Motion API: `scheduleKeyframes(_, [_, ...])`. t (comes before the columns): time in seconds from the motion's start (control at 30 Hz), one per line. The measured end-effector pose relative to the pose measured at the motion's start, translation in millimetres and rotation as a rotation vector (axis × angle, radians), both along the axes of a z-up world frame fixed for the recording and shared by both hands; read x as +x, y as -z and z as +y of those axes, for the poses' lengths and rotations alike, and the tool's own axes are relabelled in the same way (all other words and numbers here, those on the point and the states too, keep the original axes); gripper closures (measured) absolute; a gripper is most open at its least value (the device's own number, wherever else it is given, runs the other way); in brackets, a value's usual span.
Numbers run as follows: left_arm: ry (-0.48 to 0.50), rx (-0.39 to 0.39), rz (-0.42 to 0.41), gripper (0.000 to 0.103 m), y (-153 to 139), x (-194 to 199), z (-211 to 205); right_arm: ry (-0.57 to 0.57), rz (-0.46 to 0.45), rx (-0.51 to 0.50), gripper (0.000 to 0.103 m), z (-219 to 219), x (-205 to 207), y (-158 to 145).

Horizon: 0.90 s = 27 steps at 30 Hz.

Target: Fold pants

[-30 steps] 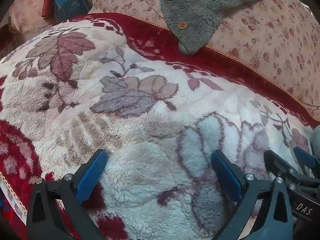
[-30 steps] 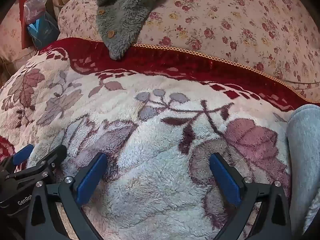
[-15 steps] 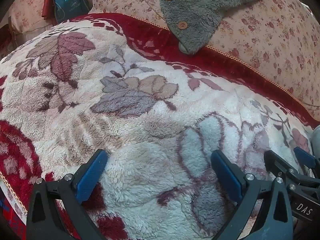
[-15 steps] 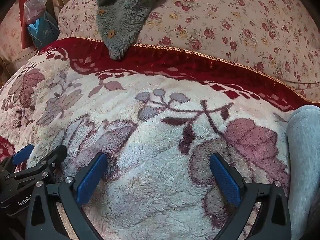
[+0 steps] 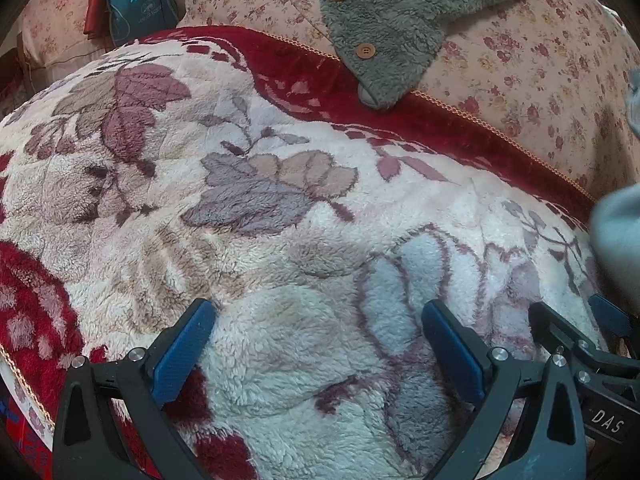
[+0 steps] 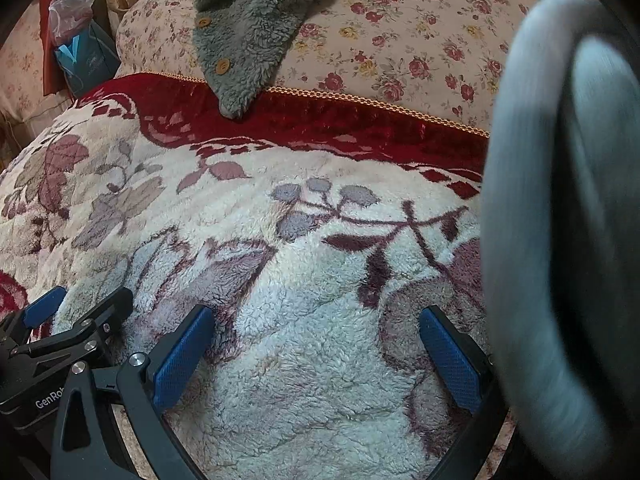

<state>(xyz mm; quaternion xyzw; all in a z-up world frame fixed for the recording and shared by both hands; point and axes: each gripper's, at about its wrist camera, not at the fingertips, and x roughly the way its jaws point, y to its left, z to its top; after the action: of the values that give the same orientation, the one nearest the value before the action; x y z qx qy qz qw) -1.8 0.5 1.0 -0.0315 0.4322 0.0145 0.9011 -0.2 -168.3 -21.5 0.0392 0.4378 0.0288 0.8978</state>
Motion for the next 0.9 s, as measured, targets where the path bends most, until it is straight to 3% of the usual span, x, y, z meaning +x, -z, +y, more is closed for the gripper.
scheduleKeyframes(0.13, [0.000,0.001,0.000,0.000,0.4,0.5,-0.2,0.003,-0.004,0.022,0.000,-2.5,0.1,0.5])
scheduleKeyframes(0.37, [0.000,0.000,-0.001,0.000,0.9,0.7,2.1,0.023,-0.043,-0.086,0.000,9.3,-6.2,-6.9])
scheduleKeyframes(0.43, [0.000,0.000,-0.001,0.000,1.4,1.9,0.8,0.014,0.006,-0.018,0.000,0.9,0.1,0.5])
scheduleKeyframes(0.53, [0.000,0.000,0.000,0.000,1.4,2.2,1.1,0.017,-0.012,0.050,0.000,-9.5,-2.4,-0.6])
scheduleKeyframes(0.67, [0.000,0.000,0.000,0.000,1.3,4.1,1.6,0.015,-0.002,-0.018,0.000,-0.2,-1.4,-0.9])
scheduleKeyframes(0.9, [0.000,0.000,0.000,0.000,1.1,3.5,2.5,0.015,-0.001,-0.004,0.000,-3.9,0.5,-1.5])
